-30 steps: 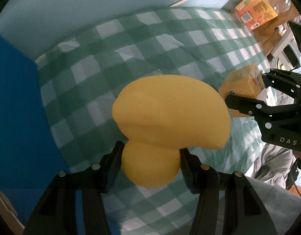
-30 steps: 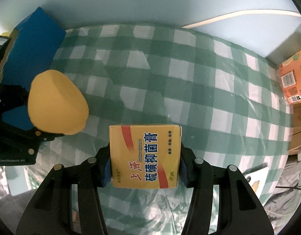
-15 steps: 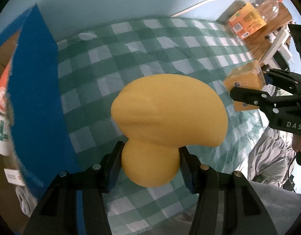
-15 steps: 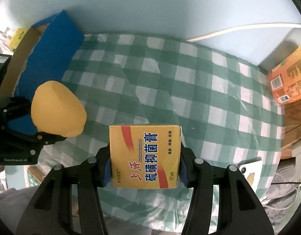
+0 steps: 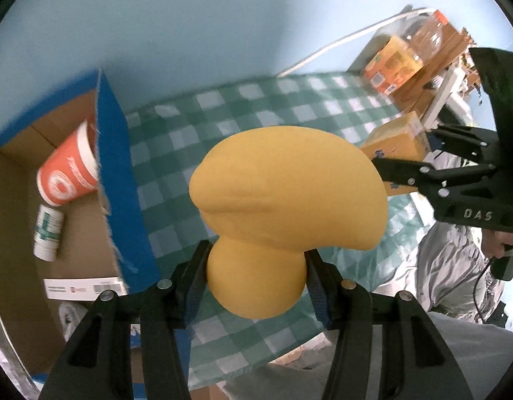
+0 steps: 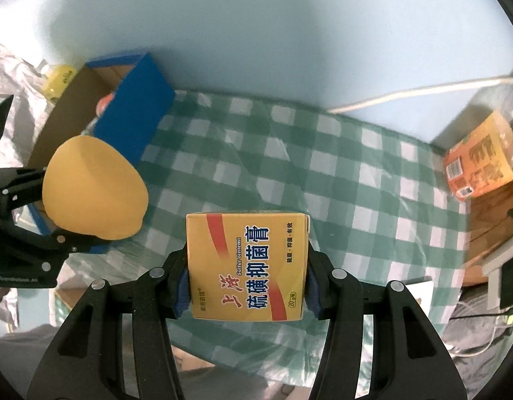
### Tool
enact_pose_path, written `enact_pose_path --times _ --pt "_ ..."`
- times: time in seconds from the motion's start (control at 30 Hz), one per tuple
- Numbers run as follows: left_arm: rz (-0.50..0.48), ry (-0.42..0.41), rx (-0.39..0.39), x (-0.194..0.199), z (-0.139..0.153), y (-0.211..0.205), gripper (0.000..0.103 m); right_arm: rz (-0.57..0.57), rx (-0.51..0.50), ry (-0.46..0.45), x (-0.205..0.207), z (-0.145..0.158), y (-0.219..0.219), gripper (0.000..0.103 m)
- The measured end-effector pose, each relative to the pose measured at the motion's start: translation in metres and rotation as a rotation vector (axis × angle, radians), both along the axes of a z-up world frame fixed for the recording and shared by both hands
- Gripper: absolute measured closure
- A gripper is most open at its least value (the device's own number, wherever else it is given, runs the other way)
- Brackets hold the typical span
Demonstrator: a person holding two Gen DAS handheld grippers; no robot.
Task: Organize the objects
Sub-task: 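Lift the duck and ointment box and carry both over the box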
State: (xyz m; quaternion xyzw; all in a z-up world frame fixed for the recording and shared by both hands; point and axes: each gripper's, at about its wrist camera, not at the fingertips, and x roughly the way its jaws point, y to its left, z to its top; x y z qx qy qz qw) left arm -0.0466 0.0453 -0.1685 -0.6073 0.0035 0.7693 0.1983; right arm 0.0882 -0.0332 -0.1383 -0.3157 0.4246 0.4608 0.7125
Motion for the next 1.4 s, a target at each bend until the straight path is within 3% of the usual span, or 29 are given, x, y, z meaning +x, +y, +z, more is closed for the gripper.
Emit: enact_pose_path --times 0.13,0.47,0.8,1.4 --pt "0.015 0.035 -0.009 -0.002 0.014 -0.002 0.048 0.02 0.042 0.042 -0.003 0.006 0.01 0.05" --pt "0.081 0.075 0.011 -0.002 0.04 -0.03 0.048 0.131 0.087 -0.03 -0.029 0.044 0.027 0.05" --pt "0.166 0.128 0.012 0.008 0.064 -0.062 0.048 0.237 0.094 -0.06 -0.054 0.061 0.056 0.05" --pt "0.357 0.124 -0.007 0.036 0.06 -0.132 0.048 0.475 0.066 -0.07 -0.123 0.059 0.119 0.05"
